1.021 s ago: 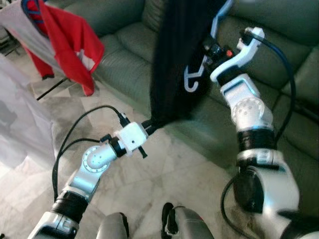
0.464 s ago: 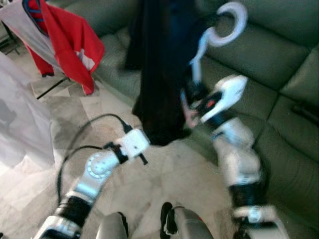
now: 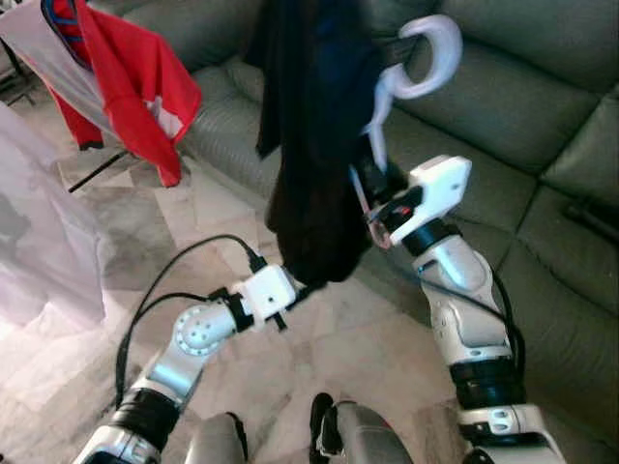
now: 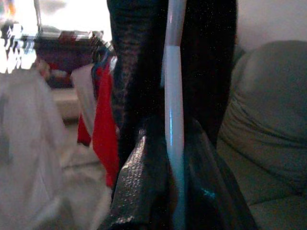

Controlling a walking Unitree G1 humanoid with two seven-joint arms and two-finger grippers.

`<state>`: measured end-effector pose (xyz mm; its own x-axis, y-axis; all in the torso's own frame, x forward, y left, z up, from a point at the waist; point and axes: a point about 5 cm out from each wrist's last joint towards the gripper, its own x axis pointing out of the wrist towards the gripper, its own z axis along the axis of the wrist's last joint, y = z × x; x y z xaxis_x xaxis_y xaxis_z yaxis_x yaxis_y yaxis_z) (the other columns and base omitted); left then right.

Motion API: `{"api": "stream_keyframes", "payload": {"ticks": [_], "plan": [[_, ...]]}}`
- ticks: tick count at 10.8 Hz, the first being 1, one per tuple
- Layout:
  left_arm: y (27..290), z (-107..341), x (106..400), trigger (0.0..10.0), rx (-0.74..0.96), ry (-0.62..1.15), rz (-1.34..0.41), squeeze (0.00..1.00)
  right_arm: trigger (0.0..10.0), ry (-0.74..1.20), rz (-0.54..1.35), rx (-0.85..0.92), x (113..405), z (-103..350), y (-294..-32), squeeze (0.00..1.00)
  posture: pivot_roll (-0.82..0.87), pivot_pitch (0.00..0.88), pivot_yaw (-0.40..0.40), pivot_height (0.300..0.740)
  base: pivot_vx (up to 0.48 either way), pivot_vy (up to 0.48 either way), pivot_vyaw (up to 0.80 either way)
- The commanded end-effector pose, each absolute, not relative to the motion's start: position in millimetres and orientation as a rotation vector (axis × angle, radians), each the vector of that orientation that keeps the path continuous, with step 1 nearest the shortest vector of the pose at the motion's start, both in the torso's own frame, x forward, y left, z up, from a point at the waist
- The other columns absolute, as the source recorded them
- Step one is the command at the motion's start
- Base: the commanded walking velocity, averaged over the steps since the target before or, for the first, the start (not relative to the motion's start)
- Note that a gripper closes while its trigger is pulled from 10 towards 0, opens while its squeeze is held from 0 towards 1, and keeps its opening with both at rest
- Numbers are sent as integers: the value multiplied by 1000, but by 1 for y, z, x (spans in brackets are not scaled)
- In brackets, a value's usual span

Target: Hang hanger

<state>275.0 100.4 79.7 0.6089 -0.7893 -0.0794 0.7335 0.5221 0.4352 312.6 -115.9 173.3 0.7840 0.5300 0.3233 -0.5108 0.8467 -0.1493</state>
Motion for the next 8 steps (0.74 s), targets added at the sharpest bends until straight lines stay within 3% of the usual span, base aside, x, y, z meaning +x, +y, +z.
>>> {"api": "stream_keyframes", "payload": {"ticks": [1, 2, 4, 6, 8], "plan": [[111, 79, 278, 10000, 481, -125, -873, 1000, 10000, -342, 560, -112, 307, 159, -120, 0, -17, 150, -80, 740, 0, 0, 0], [120, 79, 277, 10000, 487, -125, -850, 1000, 10000, -295, 543, -148, 302, 144, -128, 0, -22, 152, -79, 740, 0, 0, 0], [144, 90, 277, 10000, 708, -250, -749, 1000, 10000, -199, 500, -224, 295, 117, -141, 0, -23, 156, -72, 740, 0, 0, 0], [164, 92, 277, 10000, 713, -232, -688, 1000, 10000, -214, 523, -277, 291, 111, -144, 0, -18, 160, -72, 740, 0, 0, 0], [183, 98, 279, 10000, 815, -267, -620, 1000, 10000, -211, 630, -201, 285, 107, -147, 0, -6, 162, -70, 740, 0, 0, 0]]}}
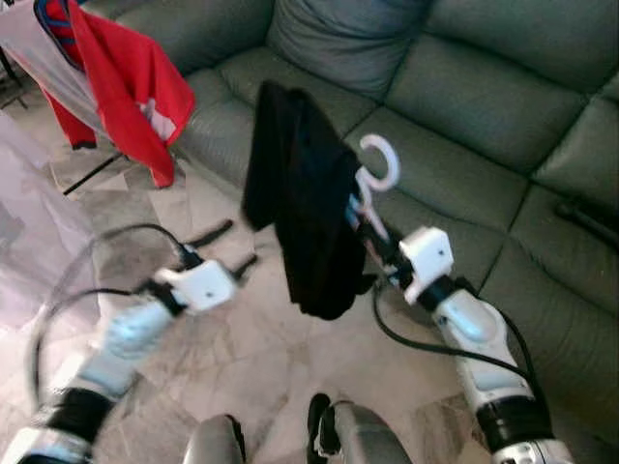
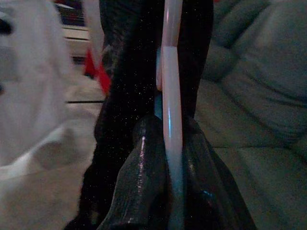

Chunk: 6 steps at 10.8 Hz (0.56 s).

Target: Hang hanger

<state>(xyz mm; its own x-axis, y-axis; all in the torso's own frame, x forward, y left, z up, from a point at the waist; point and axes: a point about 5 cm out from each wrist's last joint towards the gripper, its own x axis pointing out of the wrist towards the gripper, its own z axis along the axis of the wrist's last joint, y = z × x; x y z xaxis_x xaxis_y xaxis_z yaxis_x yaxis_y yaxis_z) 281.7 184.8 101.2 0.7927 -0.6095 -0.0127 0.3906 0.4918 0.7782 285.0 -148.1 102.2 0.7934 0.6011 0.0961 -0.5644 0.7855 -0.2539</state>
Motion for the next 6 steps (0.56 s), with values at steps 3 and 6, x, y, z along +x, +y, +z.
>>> {"api": "stream_keyframes", "payload": {"ticks": [3, 6], "plan": [[184, 105, 287, 10000, 931, -322, -610, 1000, 10000, -121, 691, -279, 278, 92, -168, 0, -13, 160, -62, 740, 0, 0, 0], [193, 103, 291, 10000, 974, -308, -572, 1000, 10000, 15, 835, -318, 262, 71, -179, 0, -10, 161, -59, 740, 0, 0, 0]]}}
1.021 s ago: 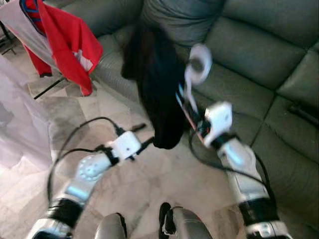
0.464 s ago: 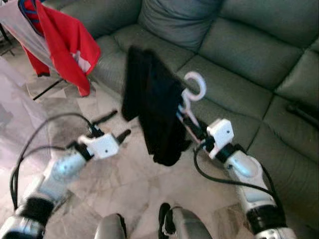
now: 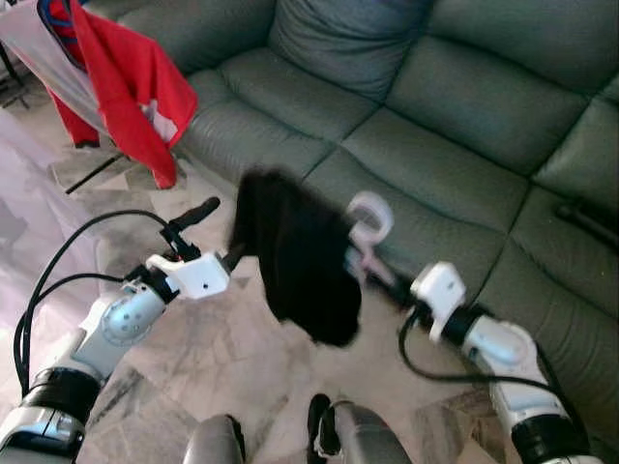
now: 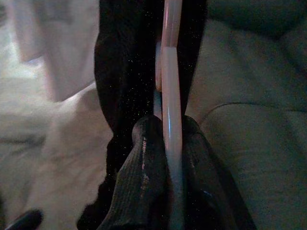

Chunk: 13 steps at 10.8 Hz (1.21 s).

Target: Hang hanger

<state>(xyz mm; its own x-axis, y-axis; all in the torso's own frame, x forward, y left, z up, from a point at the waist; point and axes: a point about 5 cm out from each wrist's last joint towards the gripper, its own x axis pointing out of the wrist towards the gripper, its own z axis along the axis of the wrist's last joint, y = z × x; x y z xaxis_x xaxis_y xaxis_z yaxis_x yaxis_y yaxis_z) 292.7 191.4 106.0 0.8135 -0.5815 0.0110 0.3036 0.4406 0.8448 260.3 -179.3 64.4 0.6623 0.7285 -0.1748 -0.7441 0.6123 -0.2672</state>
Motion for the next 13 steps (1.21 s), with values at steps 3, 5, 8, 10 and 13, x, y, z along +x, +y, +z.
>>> {"api": "stream_keyframes", "payload": {"ticks": [3, 5, 8, 10, 13], "plan": [[184, 104, 292, 10000, 1032, -349, -646, 0, 10000, 62, 948, -345, 253, 58, -174, 0, -7, 162, -58, 740, 0, 0, 0], [178, 101, 290, 10000, 1035, -337, -780, 0, 10000, 65, 994, -372, 252, 56, -170, 0, -11, 166, -53, 740, 0, 0, 0], [178, 91, 287, 6275, 1030, -251, -915, 0, 10000, 84, 1102, -436, 249, 52, -164, 0, -10, 173, -52, 740, 0, 0, 0], [181, 85, 288, 1451, 1054, -184, -957, 0, 10000, 110, 1176, -534, 249, 50, -172, 0, -10, 176, -53, 740, 0, 0, 0], [187, 73, 285, 0, 1074, -66, -1037, 0, 10000, 114, 1206, -635, 256, 55, -182, 0, -9, 180, -60, 740, 0, 0, 0]]}}
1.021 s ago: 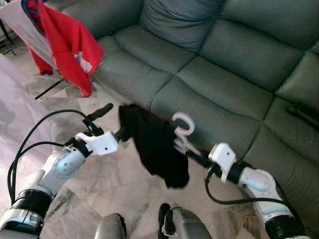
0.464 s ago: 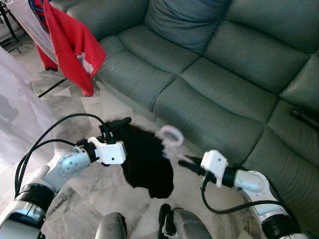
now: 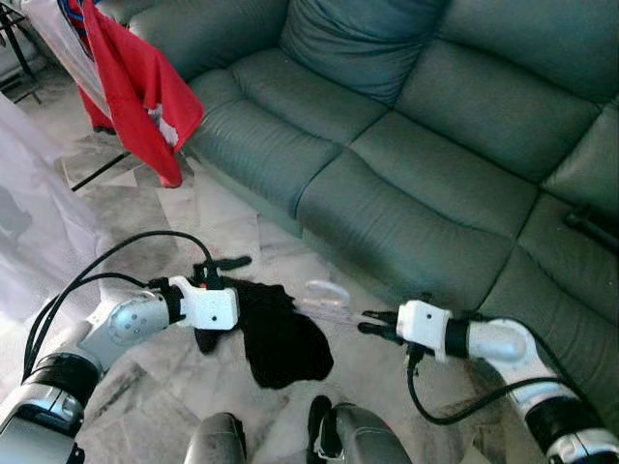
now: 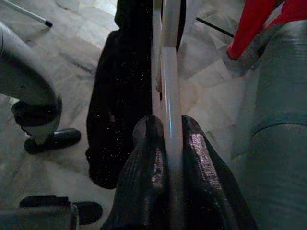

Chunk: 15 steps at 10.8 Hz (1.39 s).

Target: Hang hanger

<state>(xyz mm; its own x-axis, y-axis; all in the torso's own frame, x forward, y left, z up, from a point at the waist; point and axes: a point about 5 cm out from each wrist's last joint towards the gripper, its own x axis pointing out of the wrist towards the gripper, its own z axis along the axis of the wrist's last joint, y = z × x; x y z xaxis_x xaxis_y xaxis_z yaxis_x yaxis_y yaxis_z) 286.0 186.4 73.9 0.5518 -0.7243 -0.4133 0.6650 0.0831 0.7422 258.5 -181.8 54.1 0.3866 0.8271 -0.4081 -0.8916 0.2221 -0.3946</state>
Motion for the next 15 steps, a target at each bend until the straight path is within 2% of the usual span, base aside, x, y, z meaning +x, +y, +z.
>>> {"api": "stream_keyframes", "payload": {"ticks": [1, 4, 8, 15], "plan": [[187, 69, 285, 0, 1053, -23, -1063, 0, 10000, 92, 1199, -642, 259, 56, -180, 0, -9, 180, -60, 740, 0, 0, 0], [178, 65, 284, 0, 993, -7, -1076, 0, 10000, 45, 1206, -637, 255, 52, -171, 0, -9, 186, -52, 740, 0, 0, 0], [173, 63, 285, 0, 956, 20, -1098, 0, 10000, -26, 1174, -653, 266, 59, -162, 0, -4, 182, -47, 740, 0, 0, 0], [169, 61, 283, 0, 929, 62, -1165, 0, 10000, -50, 1149, -706, 270, 59, -163, 0, -8, 171, -52, 740, 0, 0, 0]]}}
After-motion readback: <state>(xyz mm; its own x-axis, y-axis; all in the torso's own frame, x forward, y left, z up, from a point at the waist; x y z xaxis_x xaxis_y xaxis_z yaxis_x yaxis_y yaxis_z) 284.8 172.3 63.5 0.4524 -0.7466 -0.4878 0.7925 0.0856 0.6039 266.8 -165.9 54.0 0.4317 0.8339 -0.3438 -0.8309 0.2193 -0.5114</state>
